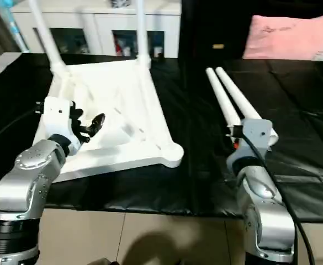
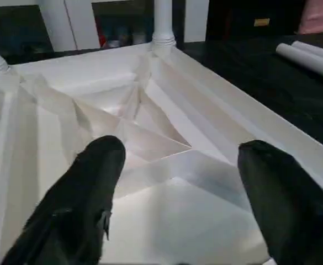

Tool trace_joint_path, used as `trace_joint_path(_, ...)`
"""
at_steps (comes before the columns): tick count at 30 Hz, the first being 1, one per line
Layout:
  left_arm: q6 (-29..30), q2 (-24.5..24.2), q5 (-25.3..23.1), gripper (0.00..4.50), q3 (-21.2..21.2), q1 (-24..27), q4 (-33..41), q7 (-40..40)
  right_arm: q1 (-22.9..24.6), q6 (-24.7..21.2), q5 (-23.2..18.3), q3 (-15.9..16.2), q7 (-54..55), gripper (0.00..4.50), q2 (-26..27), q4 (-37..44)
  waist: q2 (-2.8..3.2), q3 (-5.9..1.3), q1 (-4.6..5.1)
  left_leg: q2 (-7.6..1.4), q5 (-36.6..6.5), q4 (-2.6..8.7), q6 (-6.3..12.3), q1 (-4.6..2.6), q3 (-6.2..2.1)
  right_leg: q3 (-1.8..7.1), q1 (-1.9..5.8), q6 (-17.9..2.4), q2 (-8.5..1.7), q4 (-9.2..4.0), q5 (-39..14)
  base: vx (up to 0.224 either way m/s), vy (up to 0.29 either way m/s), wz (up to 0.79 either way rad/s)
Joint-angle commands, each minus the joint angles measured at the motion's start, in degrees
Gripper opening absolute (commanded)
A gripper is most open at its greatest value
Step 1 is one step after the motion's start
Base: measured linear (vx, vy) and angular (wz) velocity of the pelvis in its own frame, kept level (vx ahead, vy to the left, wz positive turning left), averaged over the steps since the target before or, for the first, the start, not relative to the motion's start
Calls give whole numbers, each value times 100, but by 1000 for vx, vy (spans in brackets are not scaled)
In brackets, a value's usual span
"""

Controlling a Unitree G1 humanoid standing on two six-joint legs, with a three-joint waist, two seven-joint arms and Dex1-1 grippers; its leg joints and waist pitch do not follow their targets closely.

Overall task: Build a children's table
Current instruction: Rotate table base

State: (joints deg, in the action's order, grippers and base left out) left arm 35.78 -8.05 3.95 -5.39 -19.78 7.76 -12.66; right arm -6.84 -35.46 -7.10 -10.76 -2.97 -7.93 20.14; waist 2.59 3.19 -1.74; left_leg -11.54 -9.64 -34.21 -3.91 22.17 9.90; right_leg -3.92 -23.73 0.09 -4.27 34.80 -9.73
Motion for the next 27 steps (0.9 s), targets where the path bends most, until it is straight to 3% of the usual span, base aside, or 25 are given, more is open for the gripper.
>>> trace_joint_path(1,-12,-29,-27,414,-24,65,115,118,-77,243,34,46,-11,450,0,8,-102,-364,-11,-23,-1575,375,36,-61,-37,188,204,-65,-235,-612,-2601,0,0,0)
trace_joint_path(2,14,-10,1,414,-59,65,143,138,-92,352,52,48,-16,450,-5,-32,-161,-366,-4,-23,-1560,370,51,-58,-25,188,196,-59,-233,-616,-2610,0,0,0)
trace_joint_path(3,27,-3,16,423,-79,65,160,147,-101,442,58,48,-25,450,-4,-59,-127,-367,-19,-21,-1535,375,46,-60,-33,187,197,-77,-242,-604,-2629,0,0,0)
trace_joint_path(4,15,-29,-17,429,-68,86,177,171,-156,376,35,48,-24,450,-3,-110,-167,-371,-17,-24,-1503,374,59,-56,-36,184,206,-80,-239,-584,-2586,0,0,0)
trace_joint_path(5,15,-40,-25,436,-59,109,191,183,-193,301,37,64,-16,450,-9,-131,-146,-370,-22,-30,-1501,382,56,-63,-40,186,204,-93,-237,-585,-2561,0,0,0)
trace_joint_path(6,15,-40,-25,444,-59,109,191,184,-194,300,37,65,-16,450,-9,-131,-182,-371,-15,-34,-1486,378,64,-60,-32,190,199,-95,-231,-589,-2513,0,0,0)
trace_joint_path(9,55,-53,-24,444,-60,165,251,209,-238,273,57,110,17,450,5,-158,-198,-376,-28,-38,-1442,379,54,-63,-28,202,206,-141,-232,-559,-2317,0,0,0)
trace_joint_path(11,70,-77,-40,444,-70,179,273,233,-250,192,167,138,143,450,-9,-189,-183,-371,-37,-38,-1450,387,40,-62,-30,202,206,-160,-230,-559,-2274,0,0,0)
trace_joint_path(13,60,-100,-23,444,-101,161,242,249,-269,-168,178,191,163,450,1,-217,-184,-373,-38,-38,-1441,390,6,-70,-34,210,215,-200,-222,-541,-2169,0,0,0)
trace_joint_path(14,60,-100,-23,444,-101,161,242,249,-269,-168,178,191,163,450,1,-217,-155,-378,-42,-40,-1451,387,-9,-74,-32,215,211,-225,-224,-543,-2094,0,0,0)
trace_joint_path(15,62,-96,-16,444,-108,157,238,250,-270,-165,183,202,157,450,-2,-215,-169,-375,-38,-37,-1463,390,-11,-64,-34,210,220,-229,-225,-541,-2092,0,0,0)
trace_joint_path(16,99,-56,71,444,-201,101,199,267,-268,-135,242,355,81,450,-53,-177,-125,-379,-47,-37,-1483,387,-35,-74,-36,210,220,-252,-233,-539,-2087,0,0,0)
trace_joint_path(19,86,-86,62,444,-156,16,179,261,-334,-447,118,433,40,450,7,-70,-143,-380,-44,-35,-1494,391,-47,-72,-41,212,234,-273,-223,-534,-2028,0,0,0)
trace_joint_path(25,130,-97,63,444,-28,233,367,201,-127,-332,45,506,-20,450,43,98,-129,-379,-53,-55,-1505,400,-63,-74,-46,217,236,-311,-231,-523,-1951,0,0,0)
trace_joint_path(26,130,-91,81,444,-33,290,397,196,-86,-345,69,491,36,450,74,134,-97,-375,-58,-53,-1531,403,-73,-79,-47,218,229,-320,-231,-525,-1961,0,0,0)
trace_joint_path(27,93,-100,83,444,-22,345,389,176,-54,-329,99,465,76,450,82,163,-122,-377,-47,-51,-1553,400,-81,-73,-43,218,232,-330,-230,-531,-1962,0,0,0)
